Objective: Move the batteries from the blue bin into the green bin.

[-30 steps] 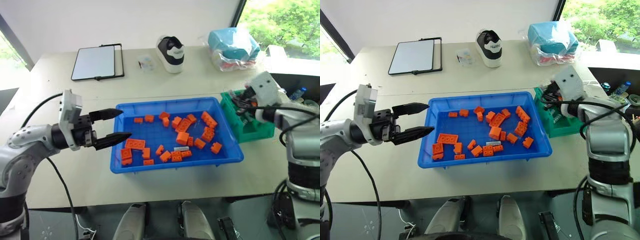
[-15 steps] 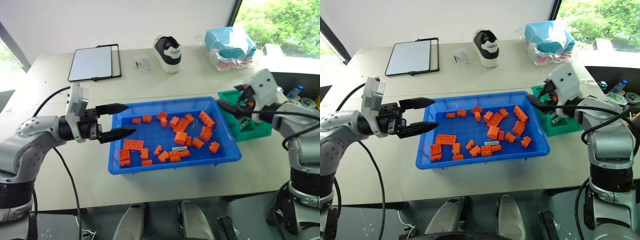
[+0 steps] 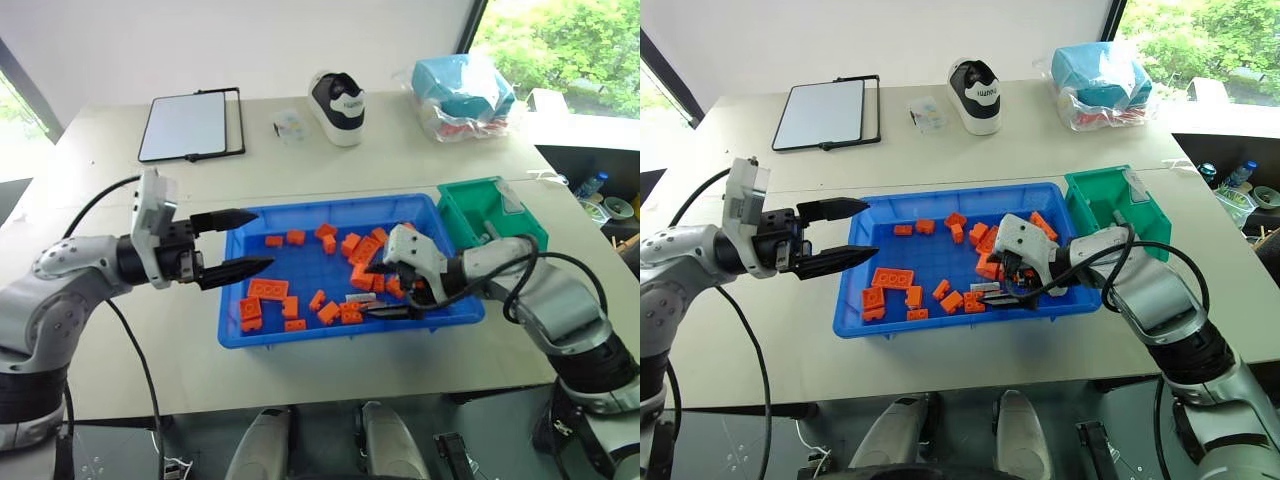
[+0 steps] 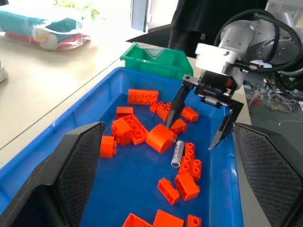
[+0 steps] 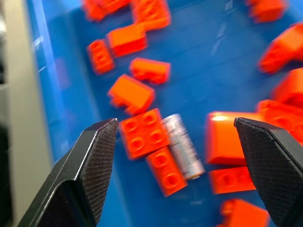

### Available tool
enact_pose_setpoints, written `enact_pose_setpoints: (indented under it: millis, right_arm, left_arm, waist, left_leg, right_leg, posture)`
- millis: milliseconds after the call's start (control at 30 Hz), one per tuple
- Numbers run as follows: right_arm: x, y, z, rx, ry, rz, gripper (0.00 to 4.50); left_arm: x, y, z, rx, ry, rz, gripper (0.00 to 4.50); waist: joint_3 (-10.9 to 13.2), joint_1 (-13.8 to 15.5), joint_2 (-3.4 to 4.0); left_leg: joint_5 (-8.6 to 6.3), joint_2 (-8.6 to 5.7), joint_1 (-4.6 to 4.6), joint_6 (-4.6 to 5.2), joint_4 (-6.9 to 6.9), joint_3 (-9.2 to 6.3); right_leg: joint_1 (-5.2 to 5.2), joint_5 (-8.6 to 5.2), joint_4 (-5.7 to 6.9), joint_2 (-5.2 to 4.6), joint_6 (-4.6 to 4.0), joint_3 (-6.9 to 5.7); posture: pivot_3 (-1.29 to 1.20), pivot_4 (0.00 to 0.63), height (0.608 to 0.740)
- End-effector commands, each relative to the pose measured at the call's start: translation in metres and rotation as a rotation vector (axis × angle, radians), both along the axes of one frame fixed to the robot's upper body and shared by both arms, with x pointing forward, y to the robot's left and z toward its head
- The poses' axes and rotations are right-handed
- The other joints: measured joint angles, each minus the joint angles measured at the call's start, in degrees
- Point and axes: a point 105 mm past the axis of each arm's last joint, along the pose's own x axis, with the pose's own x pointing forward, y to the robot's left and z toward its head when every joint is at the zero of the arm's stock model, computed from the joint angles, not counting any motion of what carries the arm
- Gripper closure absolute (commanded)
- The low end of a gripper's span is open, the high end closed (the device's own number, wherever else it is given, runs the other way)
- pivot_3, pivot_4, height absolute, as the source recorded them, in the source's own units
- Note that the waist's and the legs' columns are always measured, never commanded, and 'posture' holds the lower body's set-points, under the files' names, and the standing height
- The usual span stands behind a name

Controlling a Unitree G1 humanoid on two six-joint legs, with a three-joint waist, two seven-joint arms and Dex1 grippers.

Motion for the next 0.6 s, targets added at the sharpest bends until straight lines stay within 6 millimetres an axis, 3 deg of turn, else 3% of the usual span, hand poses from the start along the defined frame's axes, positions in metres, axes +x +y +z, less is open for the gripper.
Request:
enact_pose_setpoints:
  millis: [33,67,167,367,600]
  right_arm:
    - [0.007,0.001,0.007,-0.015,-0.038,0.042,0.47]
    - [0.009,0.001,0.005,-0.018,-0.034,0.044,0.47]
    - [0.016,0.004,0.002,-0.014,-0.011,0.037,1.27]
    - [0.025,0.006,0.000,-0.017,-0.004,0.014,4.32]
    - [0.022,0.007,0.023,0.032,-0.045,-0.008,4.42]
  left_arm:
    - [-0.007,0.002,0.012,-0.001,-0.054,0.008,0.00]
    - [-0.007,0.002,0.012,-0.001,-0.054,0.010,0.00]
    - [-0.008,0.002,0.012,-0.003,-0.055,0.017,0.00]
    - [-0.009,0.003,0.013,-0.004,-0.059,0.030,0.00]
    - [-0.009,0.004,0.013,-0.008,-0.058,0.036,0.00]
  waist:
    - [0.00,-0.13,0.00]
    - [0.00,-0.13,0.00]
    - [0.01,-0.07,-0.02]
    - [0.01,-0.02,-0.02]
    - [0.01,0.02,-0.02]
  left_leg:
    - [0.00,0.00,0.00,0.00,0.01,0.01]
    - [0.00,0.00,0.00,0.00,0.01,0.02]
    - [0.00,0.01,0.00,0.00,0.02,0.00]
    - [0.00,0.00,0.00,0.00,0.02,0.00]
    - [0.00,0.00,0.00,-0.01,0.01,0.00]
  right_leg:
    - [0.00,0.00,0.00,-0.01,-0.01,0.00]
    - [0.00,0.00,0.00,-0.01,-0.01,0.01]
    - [0.00,0.00,0.00,0.00,-0.01,0.01]
    - [0.00,0.01,0.00,0.01,0.01,0.01]
    - [-0.01,0.01,0.00,0.00,0.02,0.01]
  posture:
    - [0.00,0.150,0.731]
    - [0.00,0.150,0.731]
    - [0.00,0.150,0.731]
    - [0.00,0.150,0.731]
    - [0.00,0.150,0.731]
